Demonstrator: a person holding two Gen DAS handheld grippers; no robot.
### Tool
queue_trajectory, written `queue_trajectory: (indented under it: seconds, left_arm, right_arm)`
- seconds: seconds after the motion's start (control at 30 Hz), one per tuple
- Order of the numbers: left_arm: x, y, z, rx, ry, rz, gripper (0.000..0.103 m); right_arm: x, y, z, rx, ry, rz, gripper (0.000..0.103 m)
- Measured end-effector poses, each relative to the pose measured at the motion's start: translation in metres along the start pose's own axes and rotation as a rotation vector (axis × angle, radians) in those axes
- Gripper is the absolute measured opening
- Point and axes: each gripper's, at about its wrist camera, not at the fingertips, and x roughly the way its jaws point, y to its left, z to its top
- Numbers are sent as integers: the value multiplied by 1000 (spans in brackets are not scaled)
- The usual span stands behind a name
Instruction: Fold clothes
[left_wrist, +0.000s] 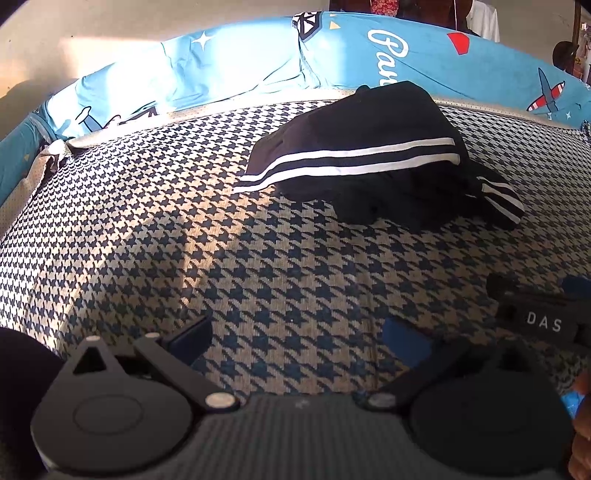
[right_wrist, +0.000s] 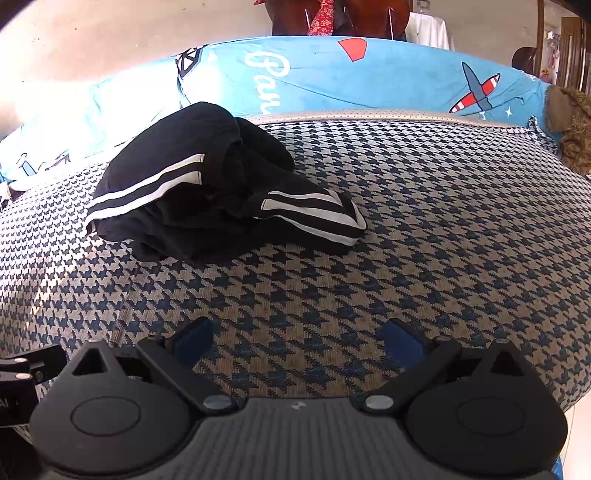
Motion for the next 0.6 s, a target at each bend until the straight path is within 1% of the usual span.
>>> queue_trajectory:
  seconds: [0.6]
  left_arm:
    - [-3, 1, 1, -3, -3, 4, 103]
  right_arm:
    - [1, -1, -1, 11, 3, 7, 100]
